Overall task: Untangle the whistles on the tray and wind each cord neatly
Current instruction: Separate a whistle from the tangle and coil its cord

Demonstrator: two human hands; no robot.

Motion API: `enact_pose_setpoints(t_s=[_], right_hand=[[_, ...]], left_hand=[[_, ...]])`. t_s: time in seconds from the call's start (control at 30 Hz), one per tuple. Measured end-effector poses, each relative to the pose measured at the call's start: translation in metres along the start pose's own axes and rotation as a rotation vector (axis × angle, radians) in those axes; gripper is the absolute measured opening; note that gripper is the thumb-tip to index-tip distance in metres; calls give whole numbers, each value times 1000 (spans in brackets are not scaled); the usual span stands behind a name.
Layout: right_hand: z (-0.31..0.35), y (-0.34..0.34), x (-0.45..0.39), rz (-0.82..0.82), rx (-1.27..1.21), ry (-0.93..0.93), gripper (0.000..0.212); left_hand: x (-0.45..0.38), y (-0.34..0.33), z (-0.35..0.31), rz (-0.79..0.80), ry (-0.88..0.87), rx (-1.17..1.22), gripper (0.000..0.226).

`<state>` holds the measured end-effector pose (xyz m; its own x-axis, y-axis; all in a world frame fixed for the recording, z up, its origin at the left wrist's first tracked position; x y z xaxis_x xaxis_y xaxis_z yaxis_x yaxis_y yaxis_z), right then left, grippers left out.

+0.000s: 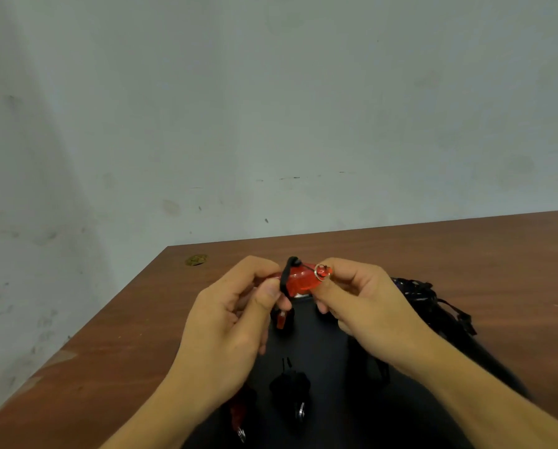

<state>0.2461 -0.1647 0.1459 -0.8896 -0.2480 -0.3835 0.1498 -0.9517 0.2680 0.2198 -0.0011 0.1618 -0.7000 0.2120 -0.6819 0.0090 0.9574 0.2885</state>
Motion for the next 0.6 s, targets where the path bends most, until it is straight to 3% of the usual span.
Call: enact_pose_setpoints(t_s=[0.13,0.3,0.43,0.6], right_hand=[[4,-5,7,-52,406,164,14],[14,-15,14,-57,859,377,23],[24,-16,17,-23,917,460,25],[32,0,15,-146,800,511,20]], left_hand=[[-3,6,11,-75,102,-2,17],[-4,14,22,-88,166,-174,17],[-2,16,20,-53,140,-312,15],[0,11,10,3,10,-447,7]])
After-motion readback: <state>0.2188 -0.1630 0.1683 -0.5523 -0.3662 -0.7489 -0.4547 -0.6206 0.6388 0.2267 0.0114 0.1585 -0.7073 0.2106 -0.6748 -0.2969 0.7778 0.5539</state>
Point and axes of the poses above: each hand's wrist, its own x-axis away from the middle knuckle, its own y-axis out of the back of the hand, z = x × y, the point moved 5 cm from there along -x, towards the middle knuckle, and after that the axes turned 7 degrees about x, right-handed, at the moved point
